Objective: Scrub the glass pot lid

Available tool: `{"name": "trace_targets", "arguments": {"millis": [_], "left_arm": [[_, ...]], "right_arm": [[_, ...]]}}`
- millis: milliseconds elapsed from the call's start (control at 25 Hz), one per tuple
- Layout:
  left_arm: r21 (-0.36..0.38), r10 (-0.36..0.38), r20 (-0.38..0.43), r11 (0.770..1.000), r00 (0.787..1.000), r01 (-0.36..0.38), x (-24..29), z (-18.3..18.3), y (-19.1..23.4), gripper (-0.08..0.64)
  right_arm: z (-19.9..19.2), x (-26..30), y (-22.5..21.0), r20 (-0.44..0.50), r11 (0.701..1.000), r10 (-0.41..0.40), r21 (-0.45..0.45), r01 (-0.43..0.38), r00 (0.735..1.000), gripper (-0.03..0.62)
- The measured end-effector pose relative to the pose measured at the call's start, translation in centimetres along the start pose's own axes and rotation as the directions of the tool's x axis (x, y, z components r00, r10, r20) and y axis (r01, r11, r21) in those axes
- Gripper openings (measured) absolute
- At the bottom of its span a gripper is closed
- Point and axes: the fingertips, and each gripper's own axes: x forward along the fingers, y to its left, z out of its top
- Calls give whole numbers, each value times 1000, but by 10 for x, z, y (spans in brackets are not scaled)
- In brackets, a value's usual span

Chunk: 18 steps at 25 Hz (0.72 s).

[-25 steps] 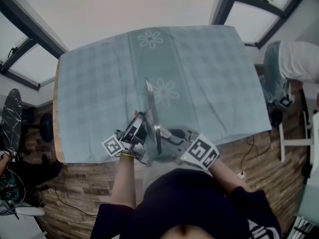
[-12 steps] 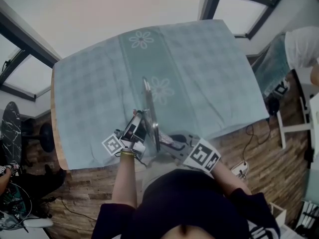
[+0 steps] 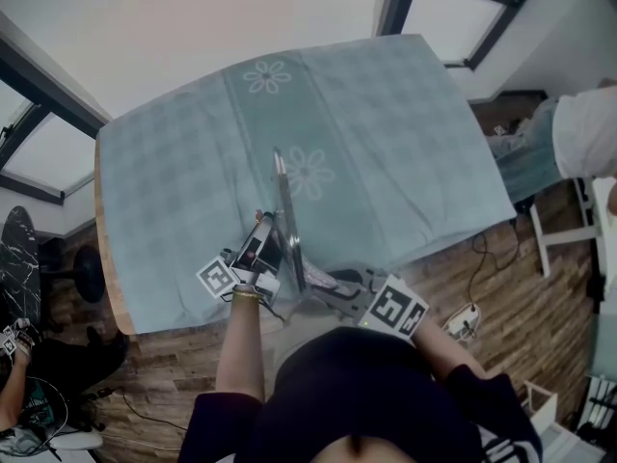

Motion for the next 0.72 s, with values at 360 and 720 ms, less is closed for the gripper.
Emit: {"name": "trace_targets", "arguments": {"millis": [360, 720], "left_arm": [[-17, -9, 0, 1000, 1000, 9, -4, 3, 2, 169], [-39, -28, -2, 999, 1000, 28, -4, 4, 2, 169]], "right_arm": [[-7, -3, 15, -26, 998, 64, -1, -64, 998, 80], [-13, -16, 18, -60, 989, 142, -27, -143, 988, 80]]}}
